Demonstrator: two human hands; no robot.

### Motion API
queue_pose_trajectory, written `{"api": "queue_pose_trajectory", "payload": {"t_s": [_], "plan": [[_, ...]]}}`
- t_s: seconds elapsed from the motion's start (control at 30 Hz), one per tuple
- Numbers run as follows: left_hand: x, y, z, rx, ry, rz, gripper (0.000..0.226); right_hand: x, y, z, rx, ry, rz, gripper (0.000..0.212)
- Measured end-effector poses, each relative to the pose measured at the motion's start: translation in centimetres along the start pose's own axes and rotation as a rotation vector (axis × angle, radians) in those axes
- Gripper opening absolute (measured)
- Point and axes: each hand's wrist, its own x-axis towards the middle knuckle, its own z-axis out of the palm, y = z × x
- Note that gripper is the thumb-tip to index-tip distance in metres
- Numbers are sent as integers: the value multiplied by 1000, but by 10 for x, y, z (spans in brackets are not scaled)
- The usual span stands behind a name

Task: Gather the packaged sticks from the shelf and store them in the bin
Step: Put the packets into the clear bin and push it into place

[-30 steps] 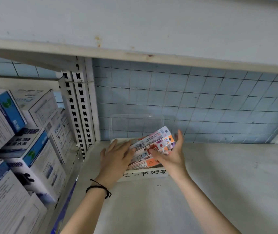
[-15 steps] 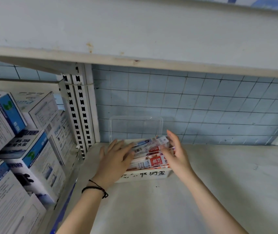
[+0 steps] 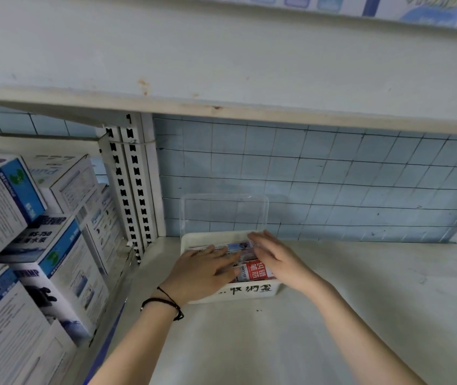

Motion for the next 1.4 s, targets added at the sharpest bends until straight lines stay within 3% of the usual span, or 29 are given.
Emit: {"api": "queue_pose_trajectory", "payload": {"t_s": [0.13, 0.23, 0.43, 0.6, 0.8, 0.87, 1.0, 1.13, 1.23, 1.4], "plan": [[-1, 2, 1, 14, -10, -5, 52, -13, -9, -8, 413, 175, 75, 53], [-1, 3, 1, -4, -1, -12, 47, -18, -1, -18, 582, 163, 187, 74], [1, 1, 4, -131, 138, -54, 43, -11, 8, -15, 491, 62, 305, 91], [2, 1, 2, -95, 74, -46, 42, -4, 9, -10, 472, 31, 344, 95], [2, -1, 5, -97, 85, -26, 41, -4, 4, -13, 600, 54, 323, 78], [1, -4, 8, -228, 175, -3, 40, -3, 3, -12, 607, 59, 327, 73], [-4, -8, 7, -909, 465, 16, 34, 2, 3, -5, 606, 116, 369, 72], [-7, -22, 10, -897, 795, -224, 34, 3, 2, -2, 592, 149, 393, 80], [-7, -34, 15, -1009, 800, -378, 47, 5, 1, -3, 581, 149, 403, 84], [-5, -40, 13, -1278, 658, -418, 57, 12, -1, -10, 699, 130, 415, 92]]}}
